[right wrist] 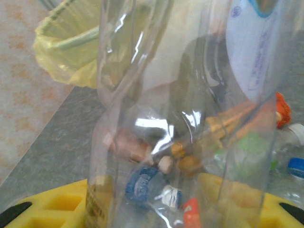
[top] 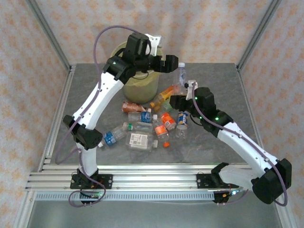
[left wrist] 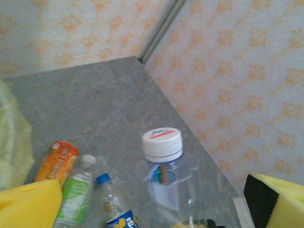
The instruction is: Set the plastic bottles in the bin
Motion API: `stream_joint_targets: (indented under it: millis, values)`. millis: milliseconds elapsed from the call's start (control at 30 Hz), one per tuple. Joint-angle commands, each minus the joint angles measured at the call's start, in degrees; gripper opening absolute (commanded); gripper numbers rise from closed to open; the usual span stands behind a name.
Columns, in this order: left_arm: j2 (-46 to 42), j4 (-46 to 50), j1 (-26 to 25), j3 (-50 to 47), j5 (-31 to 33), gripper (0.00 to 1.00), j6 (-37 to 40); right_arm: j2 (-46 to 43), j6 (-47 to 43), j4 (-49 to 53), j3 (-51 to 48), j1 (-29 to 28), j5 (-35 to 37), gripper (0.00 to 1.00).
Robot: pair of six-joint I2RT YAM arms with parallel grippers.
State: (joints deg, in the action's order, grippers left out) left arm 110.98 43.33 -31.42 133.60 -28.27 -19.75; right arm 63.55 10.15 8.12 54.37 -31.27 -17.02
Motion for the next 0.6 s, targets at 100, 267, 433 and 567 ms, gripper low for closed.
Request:
stream_joint_targets:
  millis: [100, 267, 433, 567]
  values:
    - [1.5, 4.6, -0.5, 3.2, -3.0, 1.0, -0.1, 1.3, -2.3, -6.2, 3.4, -0.5, -3.0, 0.36]
    - [2.5, 5.6, -0.4, 3.6, -3.3, 1.0, -0.1, 3.3, -2.2, -7.5, 4.8, -0.8, -4.5, 0.36]
    - [4.2, 6.9, -0.5, 5.1, -3.4, 1.0, -0.3, 5.5, -3.0, -8.6, 6.2, -2.2, -4.5, 0.36]
    - [4.6, 6.9, -0.5, 5.2, -3.9, 0.99, -0.6, 7.0, -3.4, -8.8, 7.8, -2.8, -4.7, 0.36]
